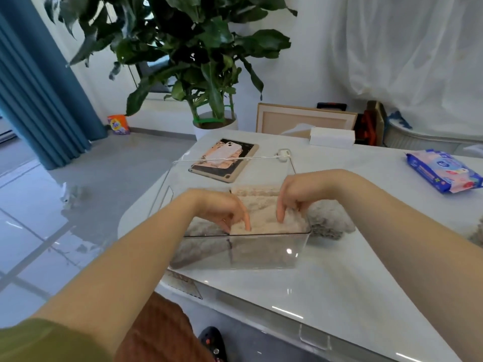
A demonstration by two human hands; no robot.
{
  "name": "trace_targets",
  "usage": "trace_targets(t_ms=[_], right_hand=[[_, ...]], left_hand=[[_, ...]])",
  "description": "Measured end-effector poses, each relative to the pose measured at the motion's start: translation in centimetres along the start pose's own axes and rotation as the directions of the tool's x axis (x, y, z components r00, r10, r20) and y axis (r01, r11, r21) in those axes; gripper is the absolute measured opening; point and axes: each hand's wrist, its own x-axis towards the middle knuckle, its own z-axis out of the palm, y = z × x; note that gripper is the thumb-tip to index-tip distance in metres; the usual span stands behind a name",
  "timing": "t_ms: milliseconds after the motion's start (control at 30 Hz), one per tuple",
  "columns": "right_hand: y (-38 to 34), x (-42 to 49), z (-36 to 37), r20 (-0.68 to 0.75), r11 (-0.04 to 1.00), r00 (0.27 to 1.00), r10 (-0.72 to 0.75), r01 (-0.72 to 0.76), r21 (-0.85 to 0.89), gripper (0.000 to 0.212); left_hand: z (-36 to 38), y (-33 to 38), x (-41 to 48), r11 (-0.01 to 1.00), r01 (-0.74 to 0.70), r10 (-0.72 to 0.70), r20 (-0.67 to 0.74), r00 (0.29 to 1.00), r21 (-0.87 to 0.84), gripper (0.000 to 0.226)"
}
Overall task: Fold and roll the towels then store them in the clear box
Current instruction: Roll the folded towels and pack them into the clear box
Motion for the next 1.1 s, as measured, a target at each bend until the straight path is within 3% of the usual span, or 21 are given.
trace_targets(t_ms=[133,233,367,433,533,600,700,767,833,1000,1100], right_hand=[[-1.5,3.4,2.7,0.176,0.939,0.954,0.242,-0.185,-0.289,0.042],[-1.4,4.7,4.1,0.197,0.851,0.919,0.342,-0.214,-0.479,0.021],[-0.9,5.7,4.8,0.203,0.768,0.898,0.390,-0.195,-0.610,0.040],[-0.8,5.7,4.9,0.172,0.746,0.903,0.395,-0.205,-0.633,0.046],[-0.7,5.6,5.0,-0.021,0.739,0.940,0.340,-0.281,-0.612,0.057],[-0.5,5.6,5.1,-0.004,0.743,0.949,0.314,-0.249,-0.621,0.058],[-0.3,5.7,4.8,0.121,0.789,0.949,0.290,-0.165,-0.592,0.043],[-0.3,5.7,4.7,0.176,0.794,0.944,0.280,-0.124,-0.596,0.031],[-0.3,5.8,4.7,0.195,0.757,0.934,0.300,-0.109,-0.644,0.036],[0.1,6.4,5.4,-0.004,0.771,0.974,0.226,-0.181,-0.611,0.040],[0.5,7.0,5.8,-0.026,0.792,0.972,0.232,-0.205,-0.575,0.038]], left_hand=[[1.0,0.3,2.7,0.963,0.188,-0.210,0.097,0.973,0.194,0.007],[1.7,0.2,4.2,0.857,0.183,-0.234,0.047,0.971,0.482,0.022],[1.5,-0.3,4.7,0.728,0.120,-0.222,0.067,0.973,0.675,0.024],[1.2,-1.0,4.2,0.693,0.093,-0.131,-0.002,0.991,0.715,0.025],[1.0,-1.9,4.0,0.696,0.072,0.062,-0.159,0.985,0.715,0.044],[1.0,-2.2,4.3,0.693,0.056,0.106,-0.179,0.978,0.719,0.041],[1.1,-2.1,4.1,0.684,0.027,0.099,-0.129,0.987,0.729,0.029],[1.1,-1.8,3.5,0.730,-0.019,0.056,-0.032,0.998,0.684,0.021],[1.1,-1.9,3.3,0.778,-0.032,0.026,0.018,0.999,0.627,0.022],[0.8,-2.5,4.4,0.706,0.020,0.145,-0.172,0.974,0.708,0.036],[0.7,-2.8,4.8,0.681,0.057,0.081,-0.153,0.985,0.730,0.033]])
